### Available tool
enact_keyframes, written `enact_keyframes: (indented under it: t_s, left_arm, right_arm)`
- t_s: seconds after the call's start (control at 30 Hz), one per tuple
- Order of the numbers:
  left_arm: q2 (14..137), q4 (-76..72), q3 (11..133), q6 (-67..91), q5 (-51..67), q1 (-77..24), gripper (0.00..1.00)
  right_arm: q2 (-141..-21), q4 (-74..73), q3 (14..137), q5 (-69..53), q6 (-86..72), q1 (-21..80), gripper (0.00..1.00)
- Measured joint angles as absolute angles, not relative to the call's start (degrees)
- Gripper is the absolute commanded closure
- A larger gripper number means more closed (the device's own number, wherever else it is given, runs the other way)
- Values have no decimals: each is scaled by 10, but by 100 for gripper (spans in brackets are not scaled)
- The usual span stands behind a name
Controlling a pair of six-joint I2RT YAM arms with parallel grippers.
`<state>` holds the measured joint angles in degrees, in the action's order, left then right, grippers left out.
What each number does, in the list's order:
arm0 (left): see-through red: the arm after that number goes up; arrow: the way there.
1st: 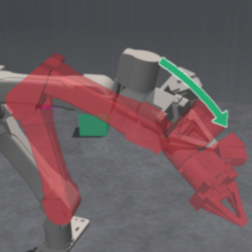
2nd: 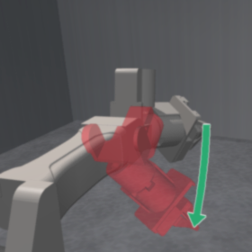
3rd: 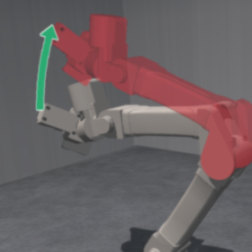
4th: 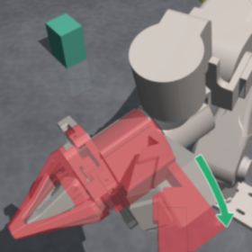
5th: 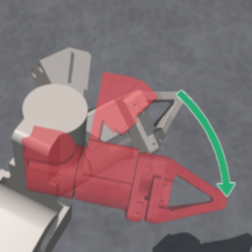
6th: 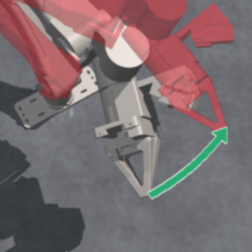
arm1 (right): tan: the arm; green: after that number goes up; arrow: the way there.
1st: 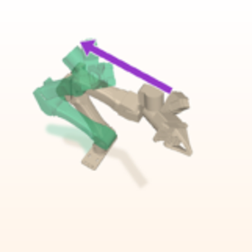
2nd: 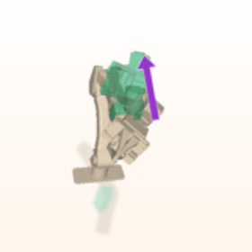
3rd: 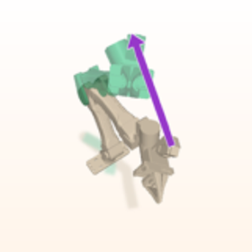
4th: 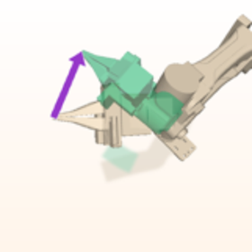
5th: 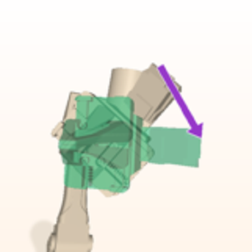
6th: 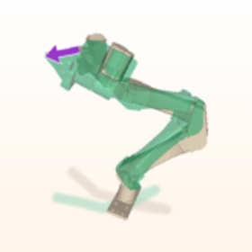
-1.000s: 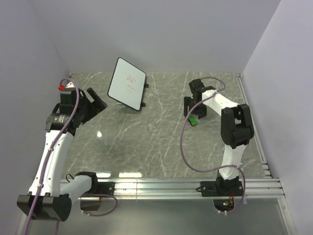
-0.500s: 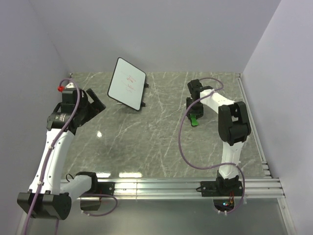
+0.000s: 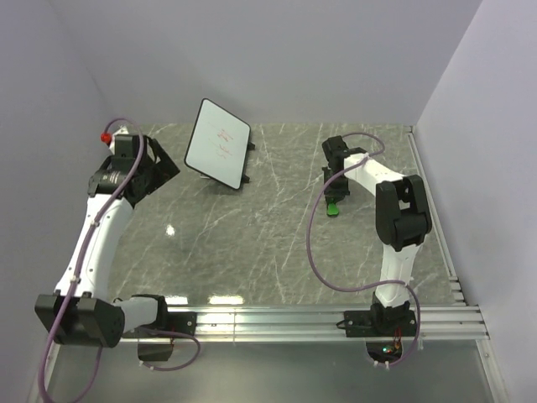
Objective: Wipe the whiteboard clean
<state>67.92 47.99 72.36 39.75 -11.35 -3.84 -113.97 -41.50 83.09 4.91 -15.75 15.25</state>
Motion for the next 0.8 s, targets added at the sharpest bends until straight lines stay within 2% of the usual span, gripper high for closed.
enact_keyframes:
  t_s: [0.33,0.57,0.8]
  left_arm:
    - [791,426,794,334,-83,-38,1]
    - [874,355,873,284,-19,-22,1]
    - [969,306,942,256,34,-11,4]
  right_arm:
    - [-1125,-439,834,6,-168,161,100]
    - [-1094,-443,890,-105,-211,164,100]
    - [-1079,-375,949,-234,-284,168,100]
